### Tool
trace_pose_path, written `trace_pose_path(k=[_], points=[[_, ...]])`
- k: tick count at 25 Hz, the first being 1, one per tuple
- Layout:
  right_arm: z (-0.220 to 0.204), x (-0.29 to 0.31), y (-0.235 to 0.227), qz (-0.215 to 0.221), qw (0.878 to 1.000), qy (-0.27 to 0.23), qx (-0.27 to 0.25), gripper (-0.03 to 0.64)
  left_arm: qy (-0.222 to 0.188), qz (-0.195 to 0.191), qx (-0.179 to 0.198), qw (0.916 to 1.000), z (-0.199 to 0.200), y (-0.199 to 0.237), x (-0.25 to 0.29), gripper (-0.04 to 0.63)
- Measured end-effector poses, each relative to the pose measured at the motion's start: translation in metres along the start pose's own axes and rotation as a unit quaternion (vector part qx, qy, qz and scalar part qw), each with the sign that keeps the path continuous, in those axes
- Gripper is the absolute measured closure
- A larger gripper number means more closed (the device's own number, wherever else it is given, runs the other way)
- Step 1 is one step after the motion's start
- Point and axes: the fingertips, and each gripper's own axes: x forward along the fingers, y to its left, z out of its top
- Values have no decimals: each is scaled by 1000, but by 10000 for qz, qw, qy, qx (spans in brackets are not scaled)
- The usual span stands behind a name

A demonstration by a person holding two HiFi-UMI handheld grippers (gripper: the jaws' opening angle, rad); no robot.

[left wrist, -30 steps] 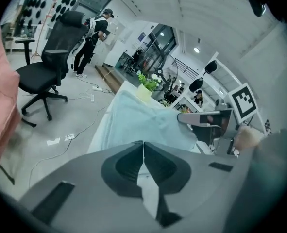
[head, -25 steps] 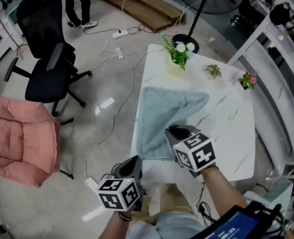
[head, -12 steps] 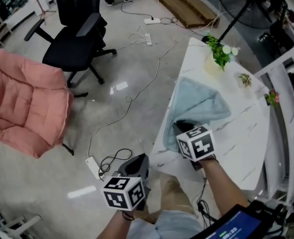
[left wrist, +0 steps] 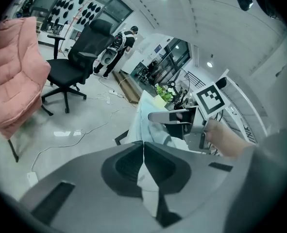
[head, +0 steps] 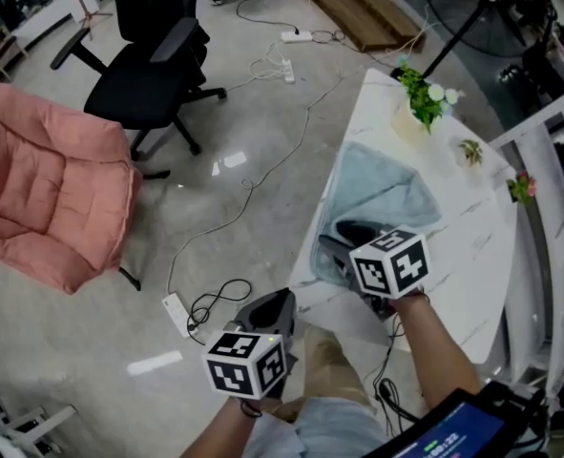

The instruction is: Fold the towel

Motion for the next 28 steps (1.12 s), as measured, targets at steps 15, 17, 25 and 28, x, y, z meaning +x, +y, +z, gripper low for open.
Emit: trace_pose_path(k=[15,17,25,28], points=[[27,-117,-39,572,9937,-959,91,497,-207,-923,385,9948,32,-123,25,584],[19,-136,-68,371,9936,-1045,195,511,-112,-1169,454,9920,27,-151,41,584],[-46,-175,-170,-289,9948,-831,523,548,131,-1370,375,9898,20,-194,116,584],[-70,-158,-178,-134,9972,-513,536,550,136,-1101,283,9934,28,-179,140,584]])
